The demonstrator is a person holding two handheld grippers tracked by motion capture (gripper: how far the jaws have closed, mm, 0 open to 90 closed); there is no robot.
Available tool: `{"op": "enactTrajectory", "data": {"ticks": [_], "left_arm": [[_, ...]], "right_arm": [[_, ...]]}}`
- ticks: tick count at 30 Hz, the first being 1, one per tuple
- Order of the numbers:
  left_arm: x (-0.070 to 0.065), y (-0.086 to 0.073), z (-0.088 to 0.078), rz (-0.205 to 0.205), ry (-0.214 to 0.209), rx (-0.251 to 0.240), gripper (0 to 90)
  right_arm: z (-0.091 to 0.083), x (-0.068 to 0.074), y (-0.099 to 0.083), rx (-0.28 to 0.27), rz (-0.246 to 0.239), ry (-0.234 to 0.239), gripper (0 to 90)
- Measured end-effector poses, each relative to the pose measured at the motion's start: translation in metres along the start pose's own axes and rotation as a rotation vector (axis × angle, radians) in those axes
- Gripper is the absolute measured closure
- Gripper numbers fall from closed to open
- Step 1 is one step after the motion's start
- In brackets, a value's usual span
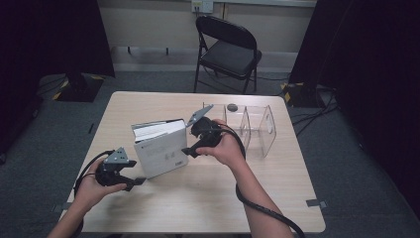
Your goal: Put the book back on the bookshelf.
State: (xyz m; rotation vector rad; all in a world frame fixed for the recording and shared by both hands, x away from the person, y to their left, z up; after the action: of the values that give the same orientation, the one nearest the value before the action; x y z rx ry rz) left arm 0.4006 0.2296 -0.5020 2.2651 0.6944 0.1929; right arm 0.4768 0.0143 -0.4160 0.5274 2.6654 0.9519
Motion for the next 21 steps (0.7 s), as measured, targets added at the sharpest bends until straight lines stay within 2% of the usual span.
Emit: {"op": "enactTrajectory", "data": {"ticks": [6,16,20,21], "left_arm": [[0.001,0.001,0.000,-0.002,0.002,-0.020,24.8],[0.007,0.010,-0.005,-0.016,0.037,-0.055,25.7],[0.008,0.013,-0.004,-0.015,0.047,-0.072,26.9],[0.007,0.016,-0.003,-0.013,0.048,-0.078,28.7]], "right_arm": [[-0.001,-0.002,0.009,-0.018,0.006,0.007,18.2],[0.004,-0.001,0.024,-0.026,-0.002,0.013,18.5],[0.008,0.003,0.026,-0.034,-0.003,0.031,19.1],[0.009,0.005,0.028,-0.042,-0.015,0.045,21.2]]}}
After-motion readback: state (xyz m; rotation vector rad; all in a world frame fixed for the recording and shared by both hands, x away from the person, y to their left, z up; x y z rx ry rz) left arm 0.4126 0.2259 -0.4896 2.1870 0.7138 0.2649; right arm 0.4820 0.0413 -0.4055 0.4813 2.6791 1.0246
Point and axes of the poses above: each handheld gripper's, and its own axes: z roughly forward along the jaws, y roughly out of its top, x roughly to its left, the point moved 8 cm from there along z, roughly forward along the jaws, and after that the axes turned 5 degrees about -y, right-handed, at the moved point
